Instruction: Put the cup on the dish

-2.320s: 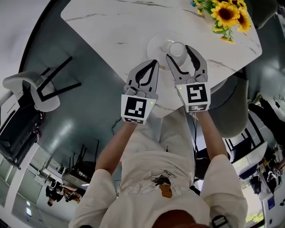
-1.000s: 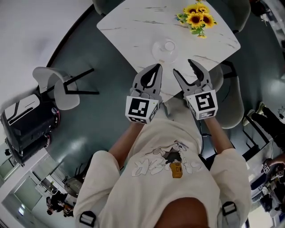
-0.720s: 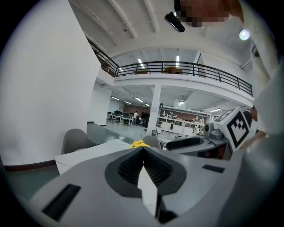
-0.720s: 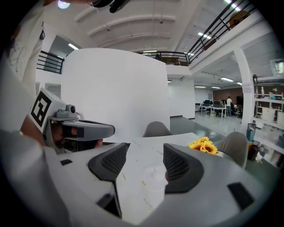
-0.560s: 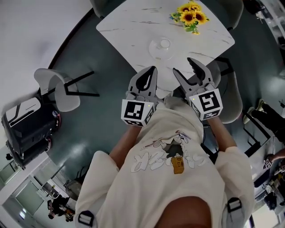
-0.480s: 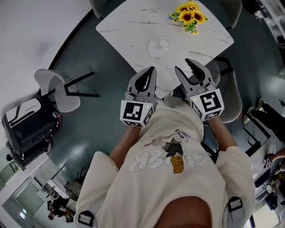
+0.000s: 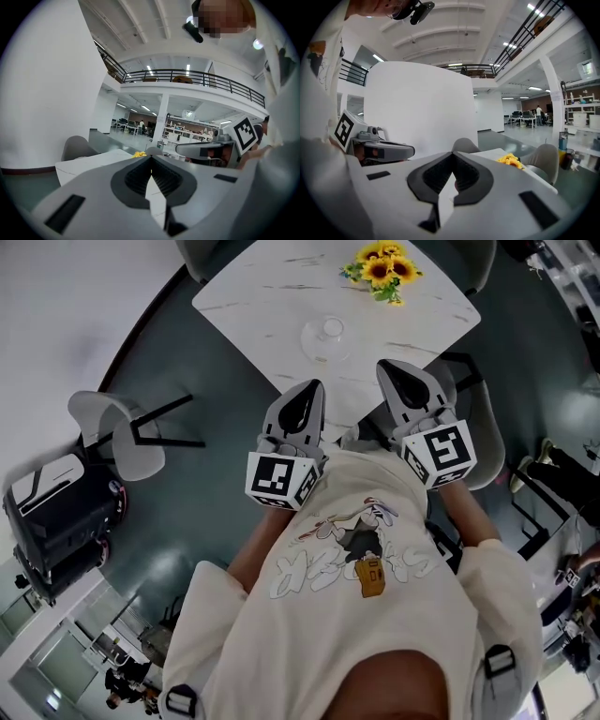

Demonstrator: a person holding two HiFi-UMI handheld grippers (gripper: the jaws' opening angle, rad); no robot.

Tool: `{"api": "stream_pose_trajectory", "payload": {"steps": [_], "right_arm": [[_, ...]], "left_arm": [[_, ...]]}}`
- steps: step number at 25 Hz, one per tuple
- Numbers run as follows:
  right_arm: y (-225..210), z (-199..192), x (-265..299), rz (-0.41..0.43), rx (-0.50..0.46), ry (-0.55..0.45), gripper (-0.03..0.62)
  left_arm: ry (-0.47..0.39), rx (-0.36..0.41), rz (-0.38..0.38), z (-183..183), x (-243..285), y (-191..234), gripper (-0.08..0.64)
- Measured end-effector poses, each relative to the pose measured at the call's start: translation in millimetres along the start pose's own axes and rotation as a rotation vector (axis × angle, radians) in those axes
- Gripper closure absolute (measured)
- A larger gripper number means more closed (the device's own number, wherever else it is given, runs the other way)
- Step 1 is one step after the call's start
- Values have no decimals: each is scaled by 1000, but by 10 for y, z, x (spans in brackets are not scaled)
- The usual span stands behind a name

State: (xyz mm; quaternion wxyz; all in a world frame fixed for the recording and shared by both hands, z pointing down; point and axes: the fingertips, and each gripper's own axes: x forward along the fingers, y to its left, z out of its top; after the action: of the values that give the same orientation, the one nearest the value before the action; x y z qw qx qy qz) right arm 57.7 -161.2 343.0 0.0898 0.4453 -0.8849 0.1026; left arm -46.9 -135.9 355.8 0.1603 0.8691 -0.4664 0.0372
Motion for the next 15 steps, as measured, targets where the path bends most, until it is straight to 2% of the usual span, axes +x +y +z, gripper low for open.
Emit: {"api": "stream_pose_trajectory", "payload": {"steps": [7, 15], "right_arm": [[13, -32, -87, 7, 10, 2, 589], [134, -145, -104, 19, 20, 8, 589]], "left_arm": [[3, -1, -42, -26, 54, -185, 558], [1, -11, -13, -87, -55, -183, 558]]}}
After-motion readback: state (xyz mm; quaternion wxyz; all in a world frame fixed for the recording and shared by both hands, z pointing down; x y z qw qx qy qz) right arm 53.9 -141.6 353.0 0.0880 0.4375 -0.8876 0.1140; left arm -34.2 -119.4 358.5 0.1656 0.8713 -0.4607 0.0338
